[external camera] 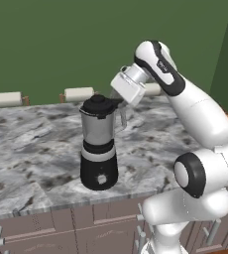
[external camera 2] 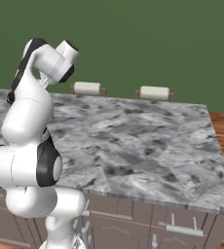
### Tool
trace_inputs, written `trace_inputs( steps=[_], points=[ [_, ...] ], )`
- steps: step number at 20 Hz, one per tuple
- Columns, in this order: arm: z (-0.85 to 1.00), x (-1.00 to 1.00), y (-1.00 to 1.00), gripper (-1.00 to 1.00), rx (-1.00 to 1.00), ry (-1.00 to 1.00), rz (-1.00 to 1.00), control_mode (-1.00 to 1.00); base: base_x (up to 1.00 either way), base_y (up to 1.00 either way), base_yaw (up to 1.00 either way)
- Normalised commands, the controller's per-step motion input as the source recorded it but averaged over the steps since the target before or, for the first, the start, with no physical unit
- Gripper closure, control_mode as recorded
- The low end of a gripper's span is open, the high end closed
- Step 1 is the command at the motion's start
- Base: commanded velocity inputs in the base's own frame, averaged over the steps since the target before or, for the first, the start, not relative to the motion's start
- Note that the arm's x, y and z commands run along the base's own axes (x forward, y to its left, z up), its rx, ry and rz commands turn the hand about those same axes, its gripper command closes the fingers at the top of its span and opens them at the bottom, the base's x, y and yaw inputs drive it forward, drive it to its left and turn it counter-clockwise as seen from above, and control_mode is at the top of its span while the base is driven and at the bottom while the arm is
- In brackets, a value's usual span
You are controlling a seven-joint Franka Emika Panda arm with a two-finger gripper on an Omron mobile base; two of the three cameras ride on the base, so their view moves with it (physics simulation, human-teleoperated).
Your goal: Open the blender lid, put the tangerine in the blender, close the lid, and start the blender.
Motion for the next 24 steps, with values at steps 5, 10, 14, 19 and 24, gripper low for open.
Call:
trace_inputs(
  steps=[5,10,14,19,24],
  points=[
    [0.66,-0.09,-0.13,-1.00,0.00,-0.06,0.00,-1.00,0.00,0.00,0.00],
    [0.36,-0.62,-0.08,-1.00,0.00,-0.17,-0.11,-1.00,0.00,0.00,0.00],
    [-0.34,-1.00,0.00,-1.00,0.00,-0.29,-0.37,-1.00,0.00,0.00,0.00],
    [-0.89,-0.98,0.09,-1.00,-0.06,-0.29,-0.59,-1.00,0.00,0.00,0.00],
    [-0.91,-0.56,0.20,-1.00,-0.06,-0.15,-0.68,-1.00,0.00,0.00,0.00]
  ],
)
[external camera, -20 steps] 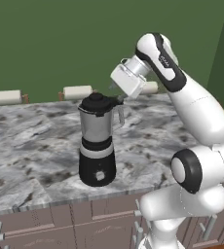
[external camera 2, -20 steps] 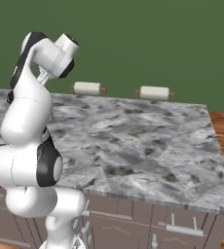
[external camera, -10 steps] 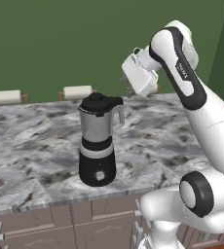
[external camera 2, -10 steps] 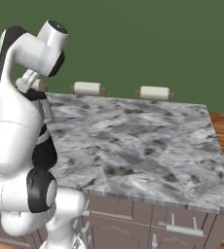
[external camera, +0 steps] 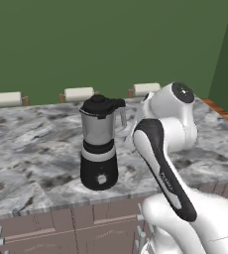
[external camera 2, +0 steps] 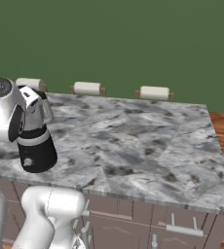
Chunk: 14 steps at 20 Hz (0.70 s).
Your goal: Open the blender lid, put the tangerine in the blender, close the lid, and start the blender.
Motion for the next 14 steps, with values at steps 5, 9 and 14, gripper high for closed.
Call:
trace_inputs(
  steps=[5,9,14],
  points=[
    [-0.55,-0.11,0.49,-1.00,0.00,-0.03,-0.70,-1.00,0.00,0.00,0.00],
    [-0.44,0.00,0.57,-1.00,0.00,-0.09,-0.61,-1.00,0.00,0.00,0.00],
    [-0.39,0.02,0.44,-1.00,0.00,-0.09,-0.49,-1.00,0.00,0.00,0.00]
  ],
)
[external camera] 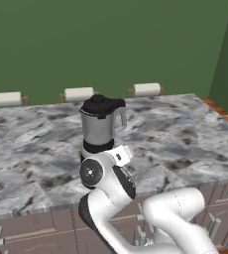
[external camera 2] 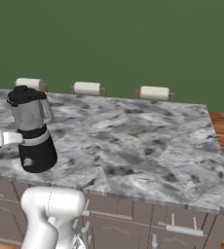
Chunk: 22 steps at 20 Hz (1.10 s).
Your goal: Open the blender lid, put the tangerine in the blender, close the lid, and start the blender.
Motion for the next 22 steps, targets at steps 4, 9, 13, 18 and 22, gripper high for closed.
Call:
trace_inputs(
  steps=[4,9,13,18,22],
  points=[
    [-0.39,0.13,0.05,-1.00,0.01,-0.02,-0.31,-1.00,0.00,0.00,0.00],
    [-0.39,0.09,0.00,-1.00,0.07,-0.08,-0.14,-1.00,0.00,0.00,0.00],
    [-0.28,0.00,-0.04,-1.00,0.10,-0.22,-0.10,-1.00,0.00,0.00,0.00],
    [-0.27,0.00,0.00,-1.00,0.09,-0.27,-0.15,-1.00,0.00,0.00,0.00],
    [-0.18,0.00,0.00,-1.00,0.06,-0.19,-0.16,-1.00,0.00,0.00,0.00]
  ],
)
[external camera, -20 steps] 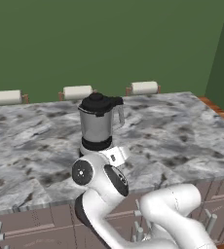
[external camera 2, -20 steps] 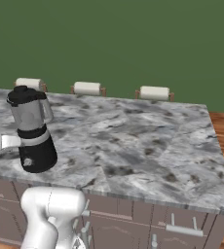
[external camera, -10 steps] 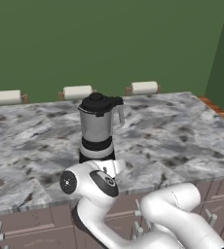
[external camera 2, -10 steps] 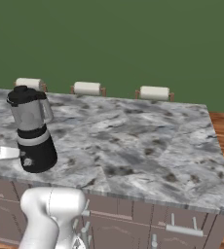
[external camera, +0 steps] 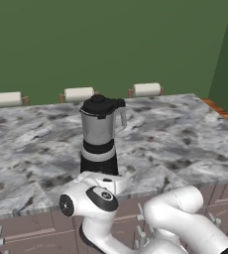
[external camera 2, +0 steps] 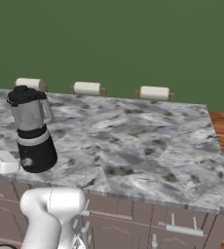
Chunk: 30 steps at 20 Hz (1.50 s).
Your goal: Open the blender lid, put the tangerine in the blender, close the lid, and start the blender.
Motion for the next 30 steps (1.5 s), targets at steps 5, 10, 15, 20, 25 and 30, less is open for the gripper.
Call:
trace_inputs(
  steps=[5,10,15,20,25,30],
  points=[
    [-0.08,0.01,0.03,-1.00,0.05,-0.19,-0.20,-1.00,0.00,0.00,0.00],
    [0.00,0.09,0.14,-1.00,0.02,-0.20,-0.20,-1.00,0.00,0.00,0.00],
    [0.00,0.17,0.14,-1.00,0.00,-0.04,-0.19,-1.00,0.00,0.00,0.00],
    [0.00,0.21,0.09,-1.00,0.00,-0.03,-0.11,-1.00,0.00,0.00,0.00],
    [-0.07,0.16,0.09,-1.00,0.00,-0.03,-0.03,-1.00,0.00,0.00,0.00],
    [-0.17,0.07,0.00,-1.00,0.01,-0.05,0.00,-1.00,0.00,0.00,0.00]
  ],
)
